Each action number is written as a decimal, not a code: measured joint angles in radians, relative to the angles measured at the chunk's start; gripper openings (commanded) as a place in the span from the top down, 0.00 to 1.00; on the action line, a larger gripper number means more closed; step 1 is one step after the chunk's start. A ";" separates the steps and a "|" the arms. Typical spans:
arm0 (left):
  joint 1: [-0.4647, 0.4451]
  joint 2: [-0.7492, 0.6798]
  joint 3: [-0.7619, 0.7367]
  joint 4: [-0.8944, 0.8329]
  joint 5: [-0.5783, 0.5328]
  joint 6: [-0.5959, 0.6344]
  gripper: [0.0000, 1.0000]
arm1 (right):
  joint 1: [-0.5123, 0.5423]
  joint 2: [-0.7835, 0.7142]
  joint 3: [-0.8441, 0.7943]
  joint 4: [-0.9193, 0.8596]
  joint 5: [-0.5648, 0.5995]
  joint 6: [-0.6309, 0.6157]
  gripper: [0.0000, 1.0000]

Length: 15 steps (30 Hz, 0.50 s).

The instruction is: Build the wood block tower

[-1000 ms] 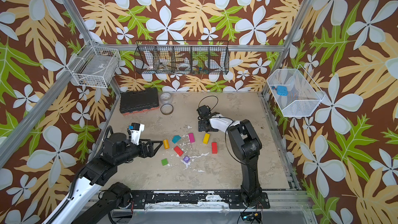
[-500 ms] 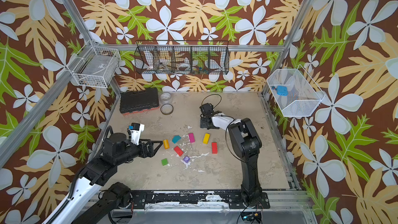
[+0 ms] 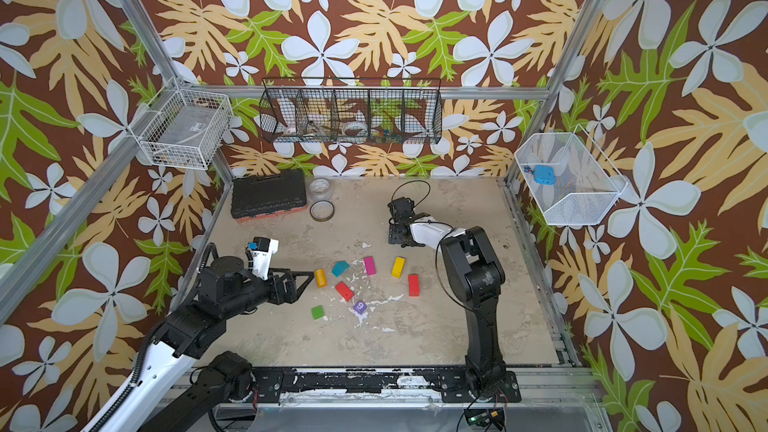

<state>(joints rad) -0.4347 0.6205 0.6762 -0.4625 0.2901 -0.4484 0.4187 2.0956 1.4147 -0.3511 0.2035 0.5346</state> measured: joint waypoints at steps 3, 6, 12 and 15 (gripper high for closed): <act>0.000 0.000 0.000 0.000 0.000 0.000 0.00 | 0.000 0.008 0.007 0.011 0.006 0.000 0.21; 0.000 0.000 0.000 0.000 0.000 0.000 0.00 | 0.000 0.009 0.008 0.013 0.007 0.000 0.21; 0.000 0.000 0.000 0.000 0.000 0.000 0.00 | -0.001 -0.006 -0.012 0.025 0.005 -0.002 0.16; 0.000 0.000 0.000 0.000 0.000 0.000 0.00 | -0.001 -0.026 -0.035 0.024 -0.008 -0.013 0.15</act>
<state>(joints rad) -0.4351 0.6209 0.6762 -0.4625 0.2901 -0.4484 0.4175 2.0697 1.3792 -0.3271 0.1959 0.5217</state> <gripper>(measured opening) 0.996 0.850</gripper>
